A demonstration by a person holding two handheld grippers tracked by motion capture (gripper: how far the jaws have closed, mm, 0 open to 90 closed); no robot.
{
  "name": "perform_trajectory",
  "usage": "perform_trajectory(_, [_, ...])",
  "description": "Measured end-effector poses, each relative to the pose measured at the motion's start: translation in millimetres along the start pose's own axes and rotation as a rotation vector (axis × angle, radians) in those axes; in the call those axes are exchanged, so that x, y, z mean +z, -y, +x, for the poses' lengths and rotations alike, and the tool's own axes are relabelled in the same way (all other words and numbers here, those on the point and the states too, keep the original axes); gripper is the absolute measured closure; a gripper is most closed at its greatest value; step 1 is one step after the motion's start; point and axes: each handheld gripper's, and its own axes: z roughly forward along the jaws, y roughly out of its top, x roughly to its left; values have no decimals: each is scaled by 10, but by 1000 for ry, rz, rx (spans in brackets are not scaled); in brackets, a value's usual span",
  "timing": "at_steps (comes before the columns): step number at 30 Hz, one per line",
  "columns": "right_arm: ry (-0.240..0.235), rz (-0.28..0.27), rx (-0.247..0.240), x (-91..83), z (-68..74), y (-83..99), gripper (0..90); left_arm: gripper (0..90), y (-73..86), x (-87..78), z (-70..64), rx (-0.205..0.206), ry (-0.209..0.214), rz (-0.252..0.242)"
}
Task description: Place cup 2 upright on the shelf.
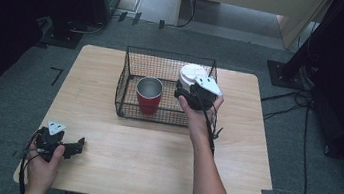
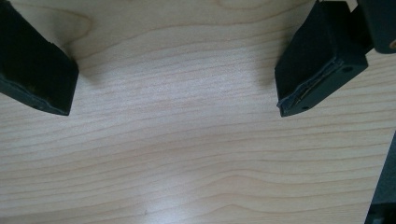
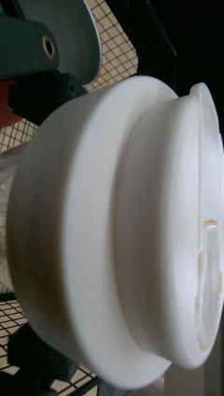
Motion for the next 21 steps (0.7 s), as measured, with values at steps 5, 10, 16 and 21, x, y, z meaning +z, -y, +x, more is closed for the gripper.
perform_trajectory(5, [15, 25, 11, 90, 8, 50, 164, 0, -2, 1, -1, 2, 2, 1])
perform_trajectory(10, [30, 46, 14, 141, 21, 82, 164, 0, -2, 1, -1, 2, 3, 1])
perform_trajectory(16, [44, 77, 21, 203, 22, 113, 163, 0, -2, 1, -1, 2, 3, 1])
perform_trajectory(21, [51, 102, 8, 256, 33, 150, 162, 0, -2, 1, -1, 2, 2, 1])
